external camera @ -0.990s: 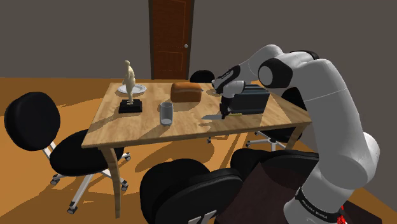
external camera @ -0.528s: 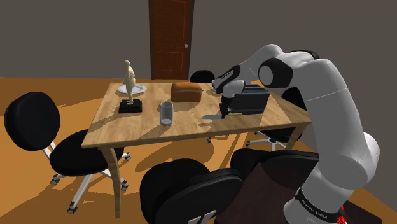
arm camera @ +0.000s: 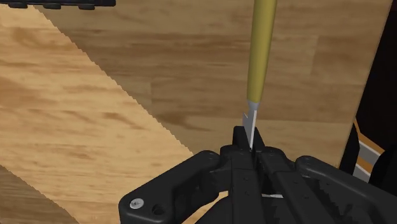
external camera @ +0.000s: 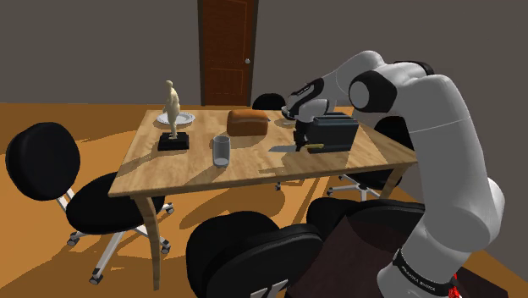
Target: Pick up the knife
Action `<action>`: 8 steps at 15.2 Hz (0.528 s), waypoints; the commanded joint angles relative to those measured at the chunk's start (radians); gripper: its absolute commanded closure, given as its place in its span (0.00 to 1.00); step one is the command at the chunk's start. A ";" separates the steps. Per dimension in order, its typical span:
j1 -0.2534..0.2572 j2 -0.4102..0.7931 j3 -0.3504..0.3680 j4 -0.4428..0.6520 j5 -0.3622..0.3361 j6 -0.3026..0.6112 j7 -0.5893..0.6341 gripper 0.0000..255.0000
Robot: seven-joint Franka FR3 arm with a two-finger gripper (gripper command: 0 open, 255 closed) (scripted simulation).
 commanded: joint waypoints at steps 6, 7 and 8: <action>0.009 -0.048 -0.016 0.019 -0.023 -0.065 0.015 1.00; 0.009 -0.049 -0.017 0.020 -0.024 -0.066 0.015 1.00; 0.009 -0.049 -0.017 0.020 -0.024 -0.066 0.015 1.00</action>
